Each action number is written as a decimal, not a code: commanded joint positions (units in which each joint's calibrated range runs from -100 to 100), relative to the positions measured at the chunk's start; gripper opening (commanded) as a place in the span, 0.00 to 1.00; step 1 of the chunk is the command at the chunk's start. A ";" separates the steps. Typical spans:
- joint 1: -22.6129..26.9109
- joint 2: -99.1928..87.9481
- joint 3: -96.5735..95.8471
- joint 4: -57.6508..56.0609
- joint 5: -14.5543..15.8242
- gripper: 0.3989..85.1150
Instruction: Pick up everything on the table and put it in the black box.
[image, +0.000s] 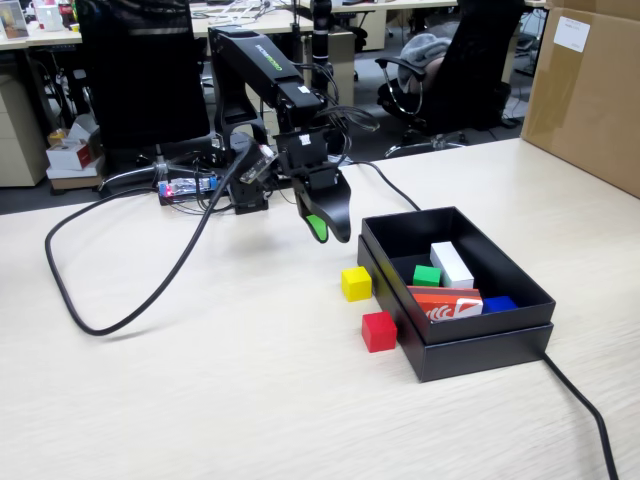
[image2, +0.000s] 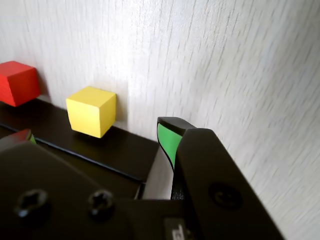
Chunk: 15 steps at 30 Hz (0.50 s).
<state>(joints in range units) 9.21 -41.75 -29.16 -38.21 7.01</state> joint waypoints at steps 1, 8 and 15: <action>0.44 4.28 6.59 3.61 0.49 0.56; 0.20 14.38 12.75 4.13 0.54 0.56; -0.05 18.86 13.84 4.99 0.54 0.56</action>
<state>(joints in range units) 9.21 -22.72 -19.85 -35.35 7.55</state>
